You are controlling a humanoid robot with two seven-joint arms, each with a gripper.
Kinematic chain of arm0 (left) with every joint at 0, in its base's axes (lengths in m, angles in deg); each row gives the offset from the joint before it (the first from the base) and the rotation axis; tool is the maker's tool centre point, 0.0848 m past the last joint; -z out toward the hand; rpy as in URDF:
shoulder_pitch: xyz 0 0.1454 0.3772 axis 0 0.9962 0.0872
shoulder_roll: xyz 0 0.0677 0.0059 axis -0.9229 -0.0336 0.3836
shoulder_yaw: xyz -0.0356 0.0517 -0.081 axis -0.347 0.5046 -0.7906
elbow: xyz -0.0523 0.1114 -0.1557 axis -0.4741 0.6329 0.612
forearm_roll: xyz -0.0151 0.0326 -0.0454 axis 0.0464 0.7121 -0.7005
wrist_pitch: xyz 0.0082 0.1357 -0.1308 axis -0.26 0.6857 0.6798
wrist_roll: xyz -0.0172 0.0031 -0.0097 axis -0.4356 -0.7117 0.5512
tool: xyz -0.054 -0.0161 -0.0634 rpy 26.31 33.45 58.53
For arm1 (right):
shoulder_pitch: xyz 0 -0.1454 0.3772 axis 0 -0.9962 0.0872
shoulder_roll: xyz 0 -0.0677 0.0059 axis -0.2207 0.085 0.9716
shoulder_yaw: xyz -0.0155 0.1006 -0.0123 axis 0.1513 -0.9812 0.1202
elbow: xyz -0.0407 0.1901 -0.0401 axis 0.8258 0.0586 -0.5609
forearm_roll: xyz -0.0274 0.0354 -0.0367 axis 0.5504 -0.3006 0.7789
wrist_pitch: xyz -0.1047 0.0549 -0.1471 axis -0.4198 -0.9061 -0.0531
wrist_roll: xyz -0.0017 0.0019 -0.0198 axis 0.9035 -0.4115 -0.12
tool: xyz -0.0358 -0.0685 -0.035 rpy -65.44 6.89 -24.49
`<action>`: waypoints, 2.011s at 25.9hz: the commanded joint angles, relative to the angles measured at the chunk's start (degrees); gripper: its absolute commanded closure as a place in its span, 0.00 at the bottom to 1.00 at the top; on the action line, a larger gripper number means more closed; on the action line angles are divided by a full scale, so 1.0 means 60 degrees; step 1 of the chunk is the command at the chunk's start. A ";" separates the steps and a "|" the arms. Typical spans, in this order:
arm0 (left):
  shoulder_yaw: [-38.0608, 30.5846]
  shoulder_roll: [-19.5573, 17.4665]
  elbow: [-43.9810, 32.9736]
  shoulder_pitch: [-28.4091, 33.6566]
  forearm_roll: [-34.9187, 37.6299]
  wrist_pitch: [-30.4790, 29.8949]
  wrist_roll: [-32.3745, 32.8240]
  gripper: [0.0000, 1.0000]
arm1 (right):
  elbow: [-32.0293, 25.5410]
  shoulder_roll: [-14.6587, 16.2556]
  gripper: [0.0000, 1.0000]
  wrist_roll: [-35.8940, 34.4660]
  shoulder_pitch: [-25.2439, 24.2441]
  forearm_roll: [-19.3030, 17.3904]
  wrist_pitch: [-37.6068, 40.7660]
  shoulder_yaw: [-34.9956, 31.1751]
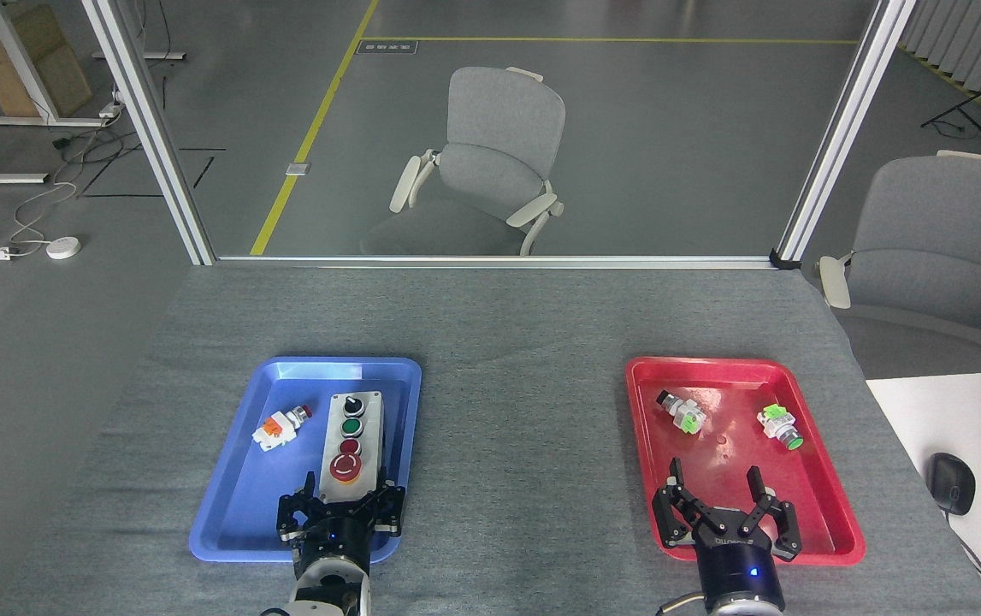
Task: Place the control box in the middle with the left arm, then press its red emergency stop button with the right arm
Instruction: 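Close the left gripper on the near end of the control box, then lift the control box out of the blue tray toward the table middle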
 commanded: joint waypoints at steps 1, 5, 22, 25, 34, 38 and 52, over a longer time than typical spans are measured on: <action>0.0013 -0.0078 0.0074 -0.0141 -0.0358 -0.0034 0.0024 0.20 | 0.0000 0.0016 0.02 -0.0007 -0.0001 -0.0008 -0.0014 0.0009; 0.0013 -0.0224 0.0148 -0.0185 -0.0431 -0.0137 0.0317 0.37 | 0.0000 0.0002 0.02 -0.0021 -0.0001 -0.0008 0.0001 -0.0005; 0.0013 -0.0634 -0.1786 -0.0039 -0.1325 -0.1089 0.0317 1.00 | 0.0015 -0.0028 0.02 -0.0007 0.0029 0.0007 0.0001 -0.0005; 0.0042 -0.0576 -0.2430 0.0005 -0.1691 -0.1118 0.0317 1.00 | 0.0015 -0.0013 0.02 -0.0007 0.0029 0.0007 0.0001 -0.0005; 0.1346 0.0406 -0.1772 -0.0420 -0.1530 -0.0664 0.0346 1.00 | 0.0015 0.0046 0.02 -0.0007 0.0029 -0.0008 0.0016 -0.0005; 0.2576 0.0406 -0.0981 -0.0800 -0.1574 0.0025 0.0361 1.00 | 0.0015 0.0060 0.02 -0.0007 0.0014 -0.0008 0.0016 -0.0005; 0.4422 0.0435 0.1071 -0.1943 -0.1706 0.0274 0.0405 1.00 | 0.0352 0.0133 0.02 -0.0007 0.0073 -0.0037 0.0089 -0.0020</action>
